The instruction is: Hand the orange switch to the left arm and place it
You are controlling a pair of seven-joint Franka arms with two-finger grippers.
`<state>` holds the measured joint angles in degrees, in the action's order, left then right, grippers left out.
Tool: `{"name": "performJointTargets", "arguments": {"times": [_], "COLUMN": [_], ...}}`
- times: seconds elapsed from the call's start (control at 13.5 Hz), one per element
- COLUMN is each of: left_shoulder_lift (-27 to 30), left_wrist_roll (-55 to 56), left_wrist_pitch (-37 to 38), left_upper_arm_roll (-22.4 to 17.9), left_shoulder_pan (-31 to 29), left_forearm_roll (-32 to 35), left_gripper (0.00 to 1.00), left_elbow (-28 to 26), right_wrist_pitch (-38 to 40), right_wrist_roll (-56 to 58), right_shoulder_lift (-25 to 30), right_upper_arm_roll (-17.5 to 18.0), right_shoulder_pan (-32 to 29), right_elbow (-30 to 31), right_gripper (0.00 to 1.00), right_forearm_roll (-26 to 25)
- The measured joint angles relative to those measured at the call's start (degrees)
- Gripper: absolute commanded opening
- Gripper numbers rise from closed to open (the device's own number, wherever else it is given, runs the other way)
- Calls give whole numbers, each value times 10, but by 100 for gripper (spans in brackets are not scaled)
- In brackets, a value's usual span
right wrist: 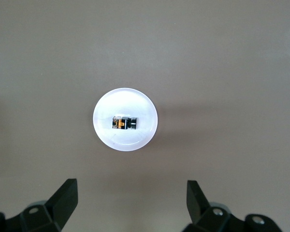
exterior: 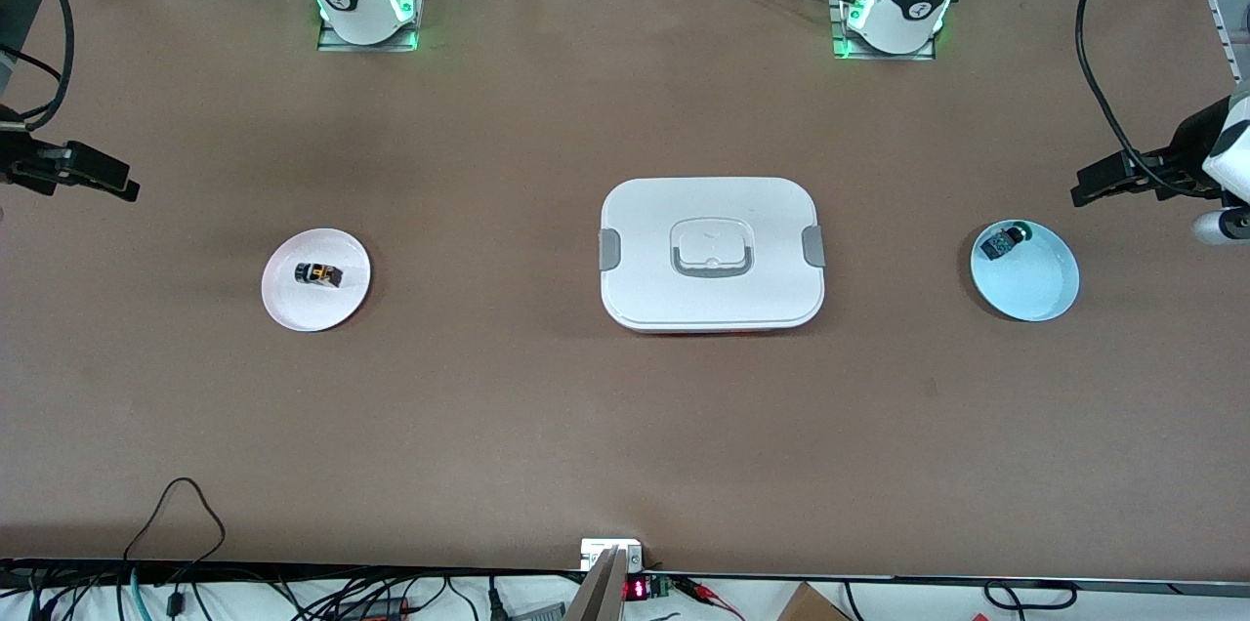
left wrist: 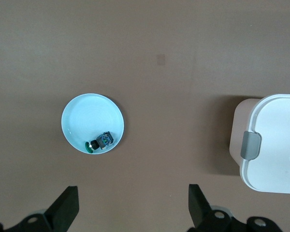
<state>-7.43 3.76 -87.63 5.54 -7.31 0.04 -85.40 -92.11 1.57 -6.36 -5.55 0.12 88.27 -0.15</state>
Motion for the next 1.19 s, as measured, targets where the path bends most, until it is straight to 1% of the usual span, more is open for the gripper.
{"name": "performJointTargets", "arguments": {"times": [0.67,0.97,1.19], "left_shoulder_lift": [0,0,0], "left_wrist_roll": [0,0,0], "left_wrist_pitch": [0,0,0], "left_upper_arm_roll": [0,1,2], "left_shoulder_pan": [0,1,1], "left_forearm_roll": [0,0,0], "left_gripper": [100,100,100], "left_elbow": [0,0,0], "right_wrist_pitch": [0,0,-2], "right_wrist_roll": [0,0,0], "right_shoulder_lift": [-4,-19,-32], "right_upper_arm_roll": [1,2,3], "right_shoulder_pan": [0,2,18], "right_elbow": [-5,-5,-5], "right_gripper": [100,100,100], "right_forearm_roll": [0,2,3]}}
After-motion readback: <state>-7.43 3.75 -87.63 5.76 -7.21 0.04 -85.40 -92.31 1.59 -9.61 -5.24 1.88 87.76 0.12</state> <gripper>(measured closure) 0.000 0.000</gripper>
